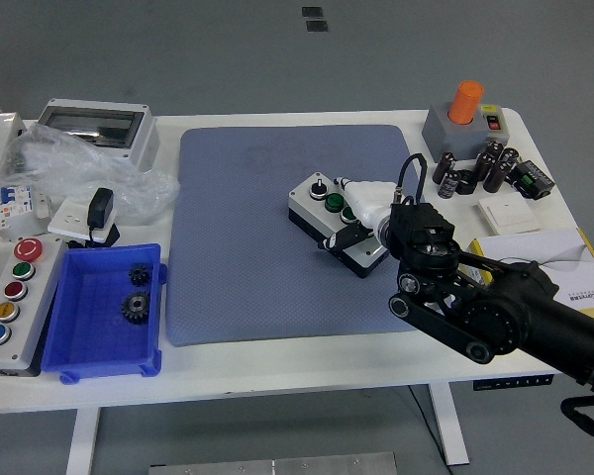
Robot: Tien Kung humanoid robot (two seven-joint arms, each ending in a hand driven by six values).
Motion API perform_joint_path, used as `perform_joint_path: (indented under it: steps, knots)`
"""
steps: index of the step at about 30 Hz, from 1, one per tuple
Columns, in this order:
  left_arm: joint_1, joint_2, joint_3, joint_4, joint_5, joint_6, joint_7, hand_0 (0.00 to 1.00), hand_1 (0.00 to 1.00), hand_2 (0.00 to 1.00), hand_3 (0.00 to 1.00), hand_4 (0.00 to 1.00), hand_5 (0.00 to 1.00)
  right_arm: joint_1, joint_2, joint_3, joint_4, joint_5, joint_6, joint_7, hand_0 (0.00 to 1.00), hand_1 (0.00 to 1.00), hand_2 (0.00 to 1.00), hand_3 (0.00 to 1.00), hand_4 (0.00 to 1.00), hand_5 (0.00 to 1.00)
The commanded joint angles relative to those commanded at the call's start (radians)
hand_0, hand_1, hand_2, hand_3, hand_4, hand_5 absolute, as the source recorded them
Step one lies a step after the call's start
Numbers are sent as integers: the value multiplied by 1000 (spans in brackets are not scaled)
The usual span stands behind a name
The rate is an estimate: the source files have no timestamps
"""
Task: Pick up the button,place it on the desk,press the button,press the button
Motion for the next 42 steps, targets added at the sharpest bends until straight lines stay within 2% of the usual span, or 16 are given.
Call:
perform_joint_path:
  steps: [2, 3, 8, 9, 14, 15, 20, 21, 26, 27, 32, 33, 38, 39, 42]
  knots:
    - [0, 0, 1, 0, -1, 0, 0, 623, 657, 624, 673, 699, 331, 0, 1, -3, -1, -2, -2, 0, 365, 649, 688, 929, 863, 351]
    - [0, 0, 1, 0, -1, 0, 0, 623, 657, 624, 673, 699, 330, 0, 1, -5, -1, -3, -4, 0, 280, 571, 562, 730, 753, 275]
    - [-2, 0, 4, 0, -2, 1, -1, 623, 657, 624, 673, 699, 330, 3, 3, -20, -3, -20, -27, 0, 280, 571, 562, 730, 753, 275]
    - [-3, 0, 4, 0, -2, 1, -2, 623, 657, 624, 673, 699, 330, 4, 3, -23, -3, -22, -29, 0, 280, 528, 498, 526, 662, 267]
    - [-3, 0, 5, 0, -4, 3, -3, 623, 657, 624, 673, 699, 330, 7, 2, -40, -3, -31, -43, 0, 280, 528, 498, 526, 662, 267]
    - [-3, 1, 5, 0, -4, 4, -4, 623, 657, 625, 673, 697, 329, 7, 2, -43, -2, -32, -47, 0, 297, 522, 472, 478, 675, 143]
    - [-3, 0, 6, 0, -5, 6, -5, 623, 657, 625, 673, 697, 329, 11, -9, -67, 13, -28, -70, 0, 297, 522, 472, 478, 675, 143]
    - [-3, 0, 6, 0, -6, 6, -6, 623, 657, 625, 673, 696, 328, 13, -14, -74, 19, -24, -78, 0, 338, 527, 463, 466, 649, 30]
    - [-3, 0, 8, 0, -9, 9, -8, 623, 657, 625, 673, 696, 328, 37, -50, -121, 57, -10, -130, 2, 338, 527, 463, 466, 649, 30]
    - [-3, 1, 8, 0, -9, 9, -9, 623, 657, 626, 675, 696, 330, 44, -60, -136, 67, -5, -145, 16, 386, 533, 459, 415, 552, 2]
    - [-4, 1, 8, 0, -10, 12, -11, 623, 657, 626, 675, 696, 330, 72, -94, -193, 95, 16, -203, 100, 386, 533, 459, 415, 552, 2]
    - [-4, 1, 8, 0, -11, 12, -11, 623, 657, 627, 677, 699, 336, 80, -102, -213, 102, 24, -216, 127, 489, 549, 468, 389, 549, 2]
    - [-5, 1, 10, 0, -12, 14, -13, 623, 657, 627, 677, 699, 336, 115, -131, -300, 117, 60, -255, 250, 489, 549, 468, 389, 549, 2]
    - [-5, 1, 11, 0, -12, 14, -13, 623, 657, 628, 678, 702, 342, 122, -136, -314, 118, 60, -260, 275, 581, 562, 473, 380, 537, 2]
    - [-4, 1, 12, 0, -14, 15, -14, 623, 657, 628, 678, 702, 342, 140, -145, -335, 115, 49, -264, 341, 581, 562, 473, 380, 537, 2]
